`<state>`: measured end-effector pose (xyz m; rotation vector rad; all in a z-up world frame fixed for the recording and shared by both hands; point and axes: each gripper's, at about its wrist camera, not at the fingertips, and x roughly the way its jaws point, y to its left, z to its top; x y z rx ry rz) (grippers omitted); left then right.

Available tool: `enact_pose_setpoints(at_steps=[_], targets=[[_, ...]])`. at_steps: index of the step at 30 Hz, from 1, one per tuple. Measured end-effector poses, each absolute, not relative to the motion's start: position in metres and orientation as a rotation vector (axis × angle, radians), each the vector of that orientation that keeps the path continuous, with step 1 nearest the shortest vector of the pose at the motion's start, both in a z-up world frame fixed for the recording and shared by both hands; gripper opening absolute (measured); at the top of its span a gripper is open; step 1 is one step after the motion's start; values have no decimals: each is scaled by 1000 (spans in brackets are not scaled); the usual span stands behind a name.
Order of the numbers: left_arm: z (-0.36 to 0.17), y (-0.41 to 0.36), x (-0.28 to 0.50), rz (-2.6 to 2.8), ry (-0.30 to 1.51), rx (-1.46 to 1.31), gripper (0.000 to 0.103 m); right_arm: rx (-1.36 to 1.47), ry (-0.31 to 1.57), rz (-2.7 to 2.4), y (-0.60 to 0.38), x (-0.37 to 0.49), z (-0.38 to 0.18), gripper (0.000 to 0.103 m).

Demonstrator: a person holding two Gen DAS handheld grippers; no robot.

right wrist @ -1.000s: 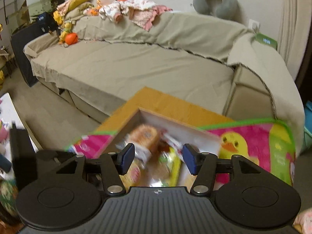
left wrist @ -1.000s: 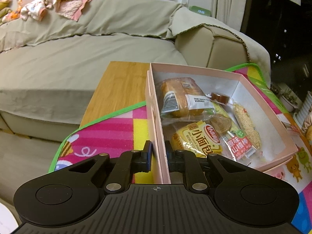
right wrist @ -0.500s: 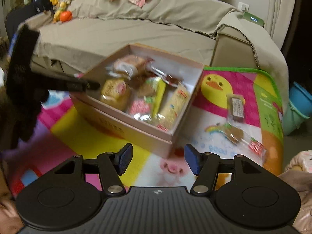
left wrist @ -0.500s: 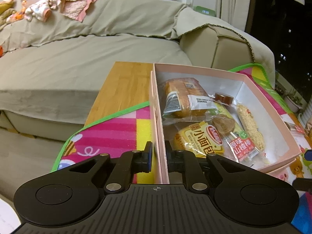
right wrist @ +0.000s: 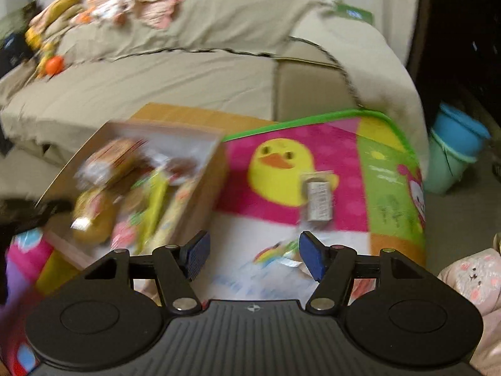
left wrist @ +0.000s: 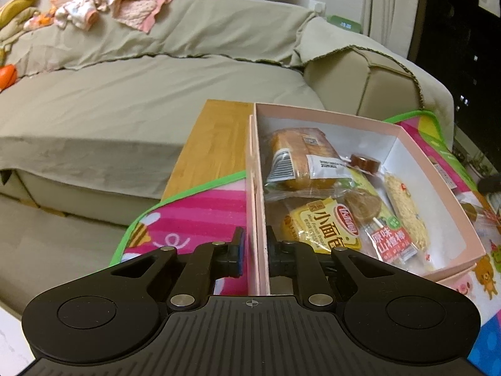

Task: Organize objects
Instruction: 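Move the right tool toward the brown bar and cookie packs on the mat, then grasp the hawthorn stick pack with red label using the right tool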

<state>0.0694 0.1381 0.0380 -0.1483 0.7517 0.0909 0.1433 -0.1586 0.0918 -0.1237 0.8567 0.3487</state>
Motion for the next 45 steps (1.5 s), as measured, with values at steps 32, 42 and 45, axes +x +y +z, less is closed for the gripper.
enact_pose_setpoints(at_steps=[32,42,45], targets=[[38,142,68,83,753,-165,14,-153,1116,354,-134,106,31,50],[38,139,69,97,759,-159,13,-124,1122,470,-123,64,36,45],[38,139,69,98,760,-158,13,-147,1104,477,-121,59,35,45]])
